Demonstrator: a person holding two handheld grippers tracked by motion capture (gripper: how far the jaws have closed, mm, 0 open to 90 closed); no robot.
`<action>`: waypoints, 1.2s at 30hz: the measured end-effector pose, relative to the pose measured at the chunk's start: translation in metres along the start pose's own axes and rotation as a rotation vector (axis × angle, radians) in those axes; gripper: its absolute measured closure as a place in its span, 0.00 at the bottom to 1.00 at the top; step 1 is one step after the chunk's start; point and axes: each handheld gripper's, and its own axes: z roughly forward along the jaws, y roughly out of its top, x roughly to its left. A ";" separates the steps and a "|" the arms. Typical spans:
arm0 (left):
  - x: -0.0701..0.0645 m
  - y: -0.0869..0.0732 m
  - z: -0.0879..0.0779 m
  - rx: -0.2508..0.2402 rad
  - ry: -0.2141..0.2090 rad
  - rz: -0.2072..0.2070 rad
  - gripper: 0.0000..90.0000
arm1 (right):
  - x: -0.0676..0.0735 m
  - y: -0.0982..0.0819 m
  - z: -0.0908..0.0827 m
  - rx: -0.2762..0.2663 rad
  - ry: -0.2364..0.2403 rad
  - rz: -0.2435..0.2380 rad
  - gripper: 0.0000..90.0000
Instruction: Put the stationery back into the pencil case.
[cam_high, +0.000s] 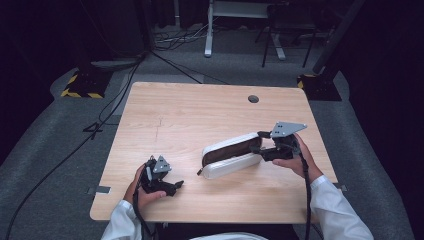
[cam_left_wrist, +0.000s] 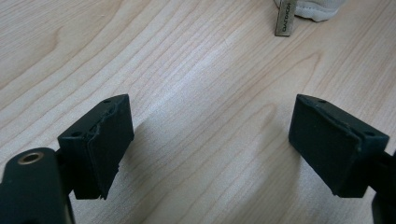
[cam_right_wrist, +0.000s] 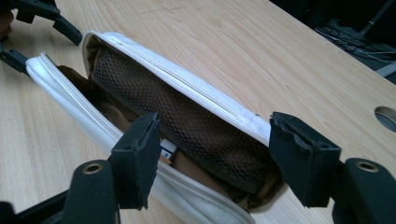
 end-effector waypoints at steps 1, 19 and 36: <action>0.000 0.000 0.000 0.000 0.000 0.001 0.16 | -0.001 -0.001 -0.002 0.003 -0.004 -0.006 0.38; 0.000 0.000 0.000 0.000 0.000 0.000 0.16 | -0.007 -0.016 -0.035 0.008 -0.090 0.022 0.32; 0.000 0.000 0.000 0.000 0.000 0.000 0.16 | -0.004 -0.039 -0.056 0.039 -0.122 0.024 0.31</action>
